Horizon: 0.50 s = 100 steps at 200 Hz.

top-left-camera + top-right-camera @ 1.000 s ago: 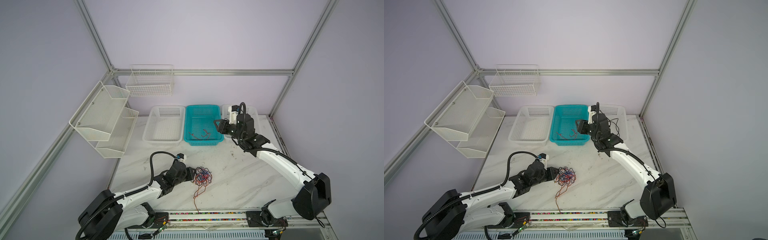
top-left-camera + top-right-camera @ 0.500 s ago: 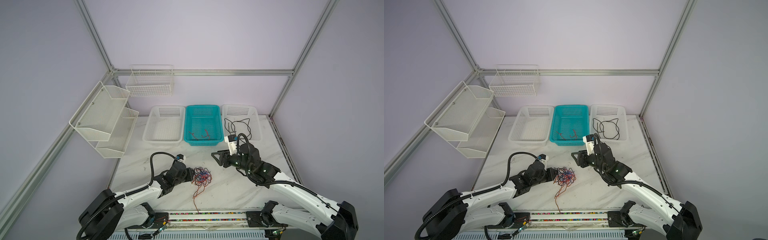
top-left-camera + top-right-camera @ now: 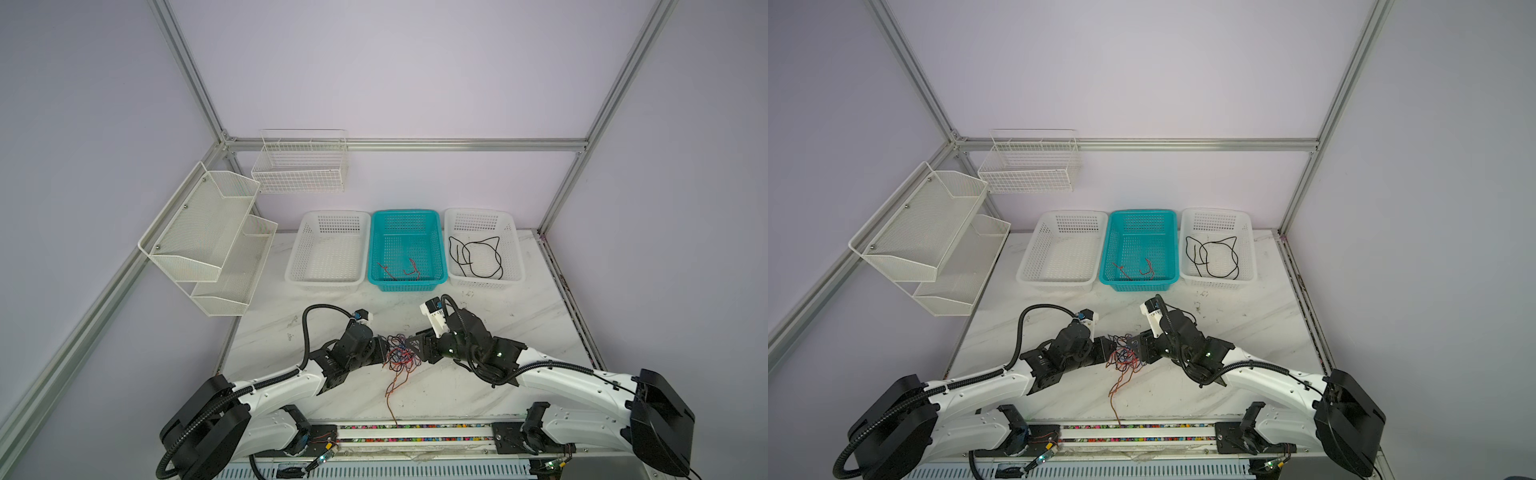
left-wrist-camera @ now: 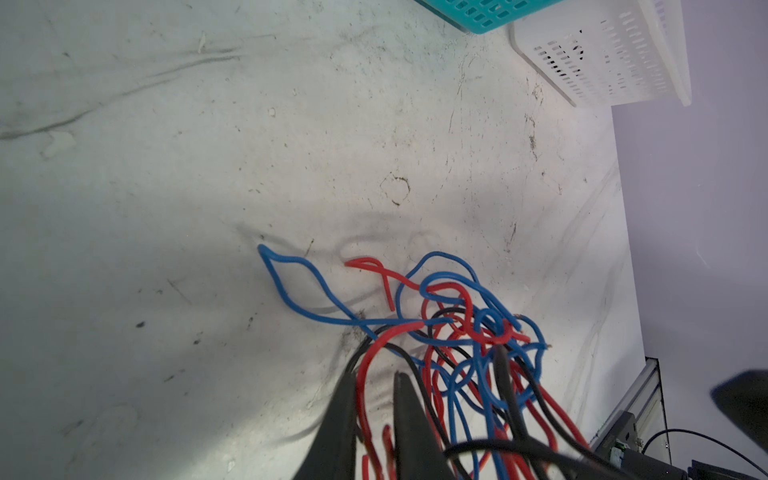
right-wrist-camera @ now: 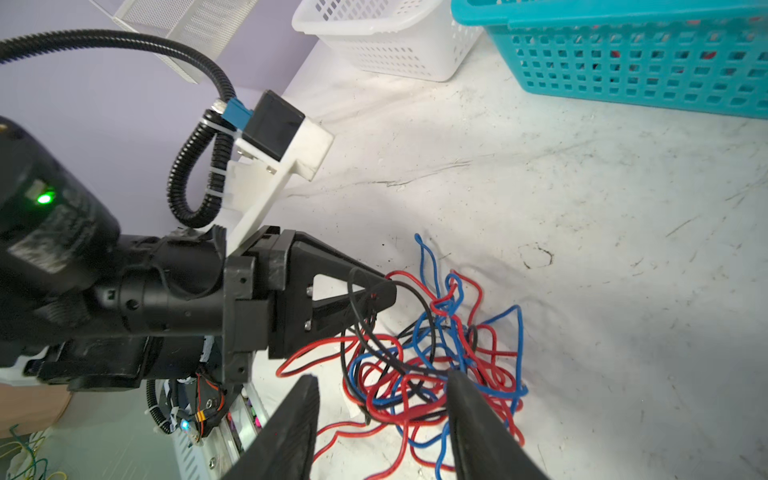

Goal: Untangle the cables
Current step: 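Move the right gripper back to the wire pile beside the left gripper, then grasp a black wire from the pile with the right gripper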

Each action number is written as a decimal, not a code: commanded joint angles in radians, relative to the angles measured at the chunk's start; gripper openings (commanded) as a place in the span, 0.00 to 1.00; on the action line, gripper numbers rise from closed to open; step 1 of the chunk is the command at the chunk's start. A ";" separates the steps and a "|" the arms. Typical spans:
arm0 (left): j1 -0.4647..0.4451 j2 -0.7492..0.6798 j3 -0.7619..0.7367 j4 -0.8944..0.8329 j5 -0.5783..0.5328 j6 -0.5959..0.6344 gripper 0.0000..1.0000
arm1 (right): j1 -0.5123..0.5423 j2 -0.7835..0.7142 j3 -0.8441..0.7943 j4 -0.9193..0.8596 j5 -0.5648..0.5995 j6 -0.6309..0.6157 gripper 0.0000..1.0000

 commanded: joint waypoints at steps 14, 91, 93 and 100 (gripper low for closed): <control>0.007 -0.020 0.074 0.001 0.000 0.013 0.18 | 0.015 0.073 0.040 0.104 0.034 -0.038 0.51; 0.007 0.001 0.079 0.015 0.005 0.014 0.18 | 0.043 0.184 0.053 0.168 0.025 -0.044 0.44; 0.007 0.001 0.079 0.016 0.006 0.014 0.18 | 0.045 0.186 0.054 0.166 0.026 -0.046 0.43; 0.008 0.002 0.079 0.018 0.007 0.014 0.18 | 0.046 0.193 0.057 0.165 0.028 -0.047 0.42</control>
